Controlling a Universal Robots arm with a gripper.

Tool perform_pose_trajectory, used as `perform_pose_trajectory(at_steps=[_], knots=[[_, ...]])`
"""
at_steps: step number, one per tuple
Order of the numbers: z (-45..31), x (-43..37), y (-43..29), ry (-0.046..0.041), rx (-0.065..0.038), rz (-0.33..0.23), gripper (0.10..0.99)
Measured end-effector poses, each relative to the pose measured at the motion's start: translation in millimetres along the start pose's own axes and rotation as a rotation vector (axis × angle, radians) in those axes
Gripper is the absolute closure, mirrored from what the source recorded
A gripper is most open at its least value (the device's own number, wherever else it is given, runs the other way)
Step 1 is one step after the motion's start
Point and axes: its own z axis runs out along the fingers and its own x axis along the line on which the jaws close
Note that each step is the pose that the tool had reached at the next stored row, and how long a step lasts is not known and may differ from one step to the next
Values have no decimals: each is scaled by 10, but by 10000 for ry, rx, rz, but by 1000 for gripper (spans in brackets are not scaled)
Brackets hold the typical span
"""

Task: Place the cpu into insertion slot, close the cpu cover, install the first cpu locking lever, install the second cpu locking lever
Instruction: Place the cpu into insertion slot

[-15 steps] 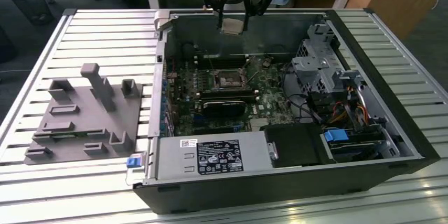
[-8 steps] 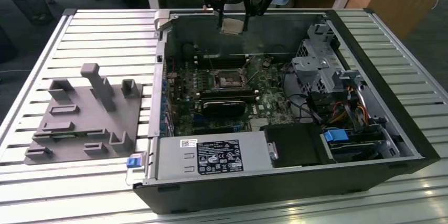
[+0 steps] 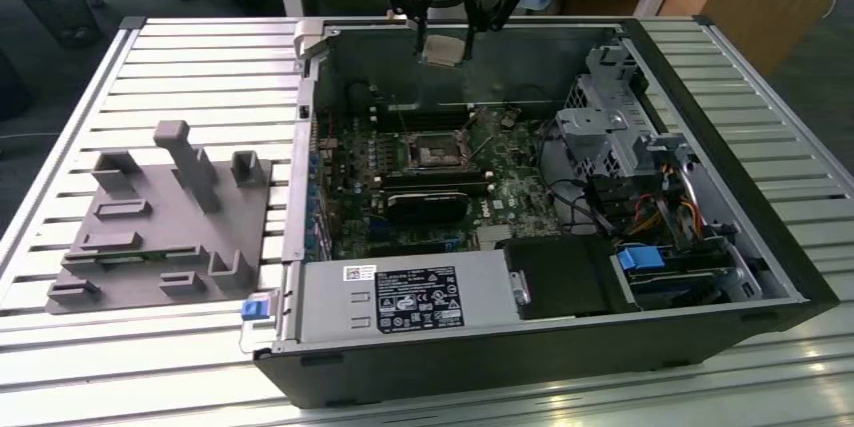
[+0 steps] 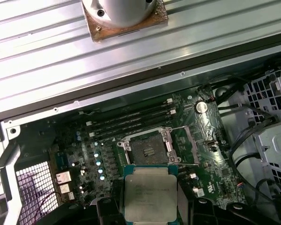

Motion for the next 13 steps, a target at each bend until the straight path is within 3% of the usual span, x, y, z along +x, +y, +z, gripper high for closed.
perform_pose_trajectory(at_steps=[13], knots=[[13,0,-1,-26,4,257,545]])
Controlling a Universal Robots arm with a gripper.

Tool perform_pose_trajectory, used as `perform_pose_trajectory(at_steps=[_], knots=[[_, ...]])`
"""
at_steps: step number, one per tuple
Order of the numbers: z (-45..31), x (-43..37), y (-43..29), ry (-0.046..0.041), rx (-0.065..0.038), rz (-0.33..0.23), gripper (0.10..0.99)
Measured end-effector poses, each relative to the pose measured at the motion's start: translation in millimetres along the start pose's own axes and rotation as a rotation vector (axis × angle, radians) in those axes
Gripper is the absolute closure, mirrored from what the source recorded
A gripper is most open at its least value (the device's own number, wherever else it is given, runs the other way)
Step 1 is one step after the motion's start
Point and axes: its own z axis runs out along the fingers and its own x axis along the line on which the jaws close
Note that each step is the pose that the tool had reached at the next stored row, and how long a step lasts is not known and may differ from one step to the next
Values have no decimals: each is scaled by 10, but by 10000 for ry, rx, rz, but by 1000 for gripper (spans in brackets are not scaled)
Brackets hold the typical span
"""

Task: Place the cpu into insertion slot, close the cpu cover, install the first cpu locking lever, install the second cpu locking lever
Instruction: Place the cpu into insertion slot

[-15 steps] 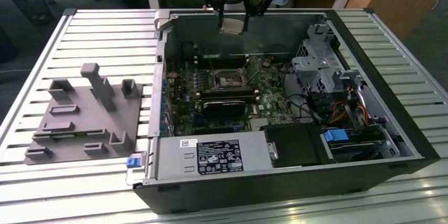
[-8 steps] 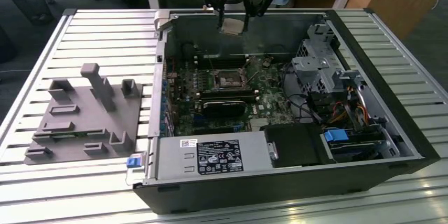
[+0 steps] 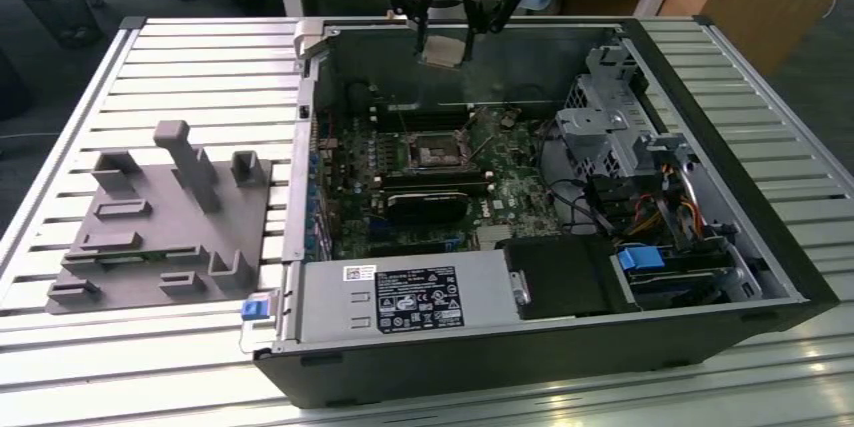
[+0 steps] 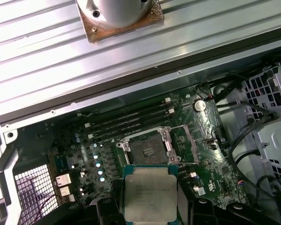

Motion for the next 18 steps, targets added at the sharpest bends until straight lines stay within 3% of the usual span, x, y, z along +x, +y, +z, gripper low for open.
perform_pose_trajectory(at_steps=[18], knots=[[32,-1,-3,-13,-3,111,545]])
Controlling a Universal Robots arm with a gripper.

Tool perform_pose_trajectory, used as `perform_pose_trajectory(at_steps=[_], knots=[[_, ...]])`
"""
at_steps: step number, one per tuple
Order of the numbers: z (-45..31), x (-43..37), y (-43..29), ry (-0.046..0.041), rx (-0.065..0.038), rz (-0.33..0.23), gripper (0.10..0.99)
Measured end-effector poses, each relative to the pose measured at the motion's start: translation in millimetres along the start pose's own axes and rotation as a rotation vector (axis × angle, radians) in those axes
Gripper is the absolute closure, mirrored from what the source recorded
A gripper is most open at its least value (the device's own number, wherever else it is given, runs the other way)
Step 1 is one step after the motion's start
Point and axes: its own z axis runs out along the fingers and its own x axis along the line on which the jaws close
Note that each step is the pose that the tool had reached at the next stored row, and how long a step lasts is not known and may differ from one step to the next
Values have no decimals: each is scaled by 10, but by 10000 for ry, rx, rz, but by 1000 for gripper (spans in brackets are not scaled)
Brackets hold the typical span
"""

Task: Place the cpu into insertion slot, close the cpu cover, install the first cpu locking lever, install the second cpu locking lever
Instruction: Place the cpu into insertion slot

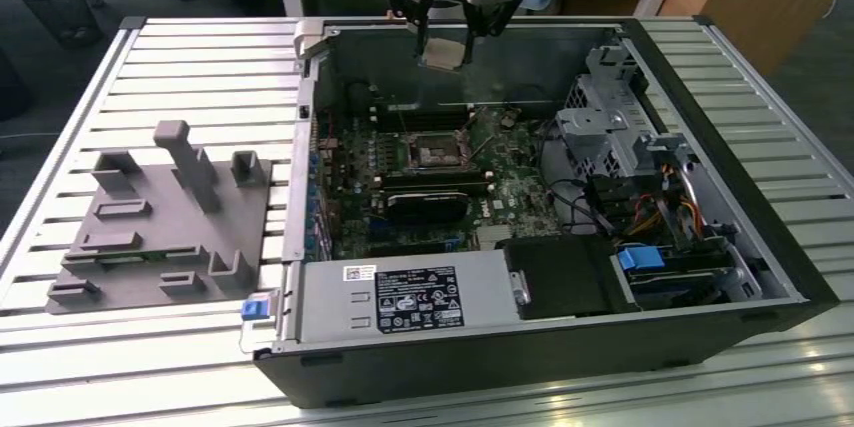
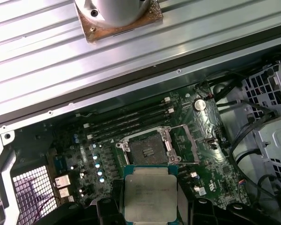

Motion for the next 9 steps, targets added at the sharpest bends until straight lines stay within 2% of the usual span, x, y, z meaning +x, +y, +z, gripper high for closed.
perform_pose_trajectory(at_steps=[9], knots=[[8,0,-1,-47,-3,499,545]])
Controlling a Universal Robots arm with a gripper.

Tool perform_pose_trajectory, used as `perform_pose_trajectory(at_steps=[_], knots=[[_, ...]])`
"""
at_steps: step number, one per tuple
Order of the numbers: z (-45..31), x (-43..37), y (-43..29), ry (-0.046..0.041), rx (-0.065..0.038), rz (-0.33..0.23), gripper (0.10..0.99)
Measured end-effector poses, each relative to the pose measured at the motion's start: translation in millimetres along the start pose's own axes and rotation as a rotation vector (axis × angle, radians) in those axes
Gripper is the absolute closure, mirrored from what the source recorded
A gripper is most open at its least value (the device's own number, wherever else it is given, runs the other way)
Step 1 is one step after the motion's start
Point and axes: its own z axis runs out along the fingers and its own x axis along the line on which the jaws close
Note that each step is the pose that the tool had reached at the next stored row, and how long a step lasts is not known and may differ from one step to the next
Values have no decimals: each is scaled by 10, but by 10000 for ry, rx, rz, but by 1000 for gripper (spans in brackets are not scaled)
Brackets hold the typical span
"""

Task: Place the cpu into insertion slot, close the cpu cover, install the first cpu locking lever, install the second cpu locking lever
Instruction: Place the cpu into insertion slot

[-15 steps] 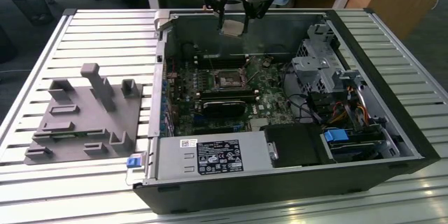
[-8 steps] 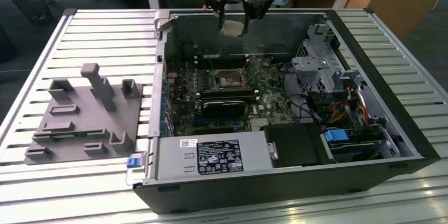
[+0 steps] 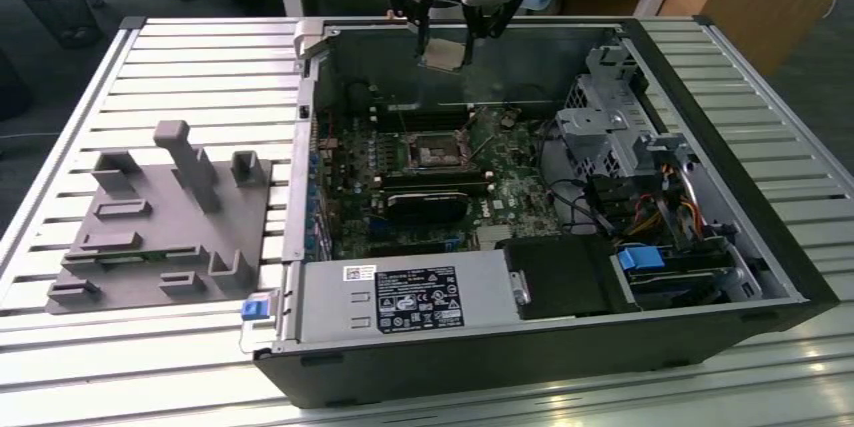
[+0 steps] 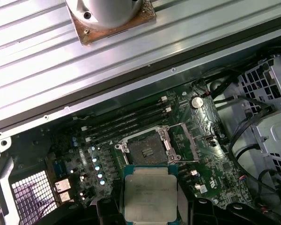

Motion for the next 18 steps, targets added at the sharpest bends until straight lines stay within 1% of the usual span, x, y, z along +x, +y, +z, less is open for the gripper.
perform_pose_trajectory(at_steps=[3,6,18], knots=[[3,0,0,-28,4,275,545],[7,0,0,-67,2,703,545],[47,-1,-4,-262,5,2756,545]])
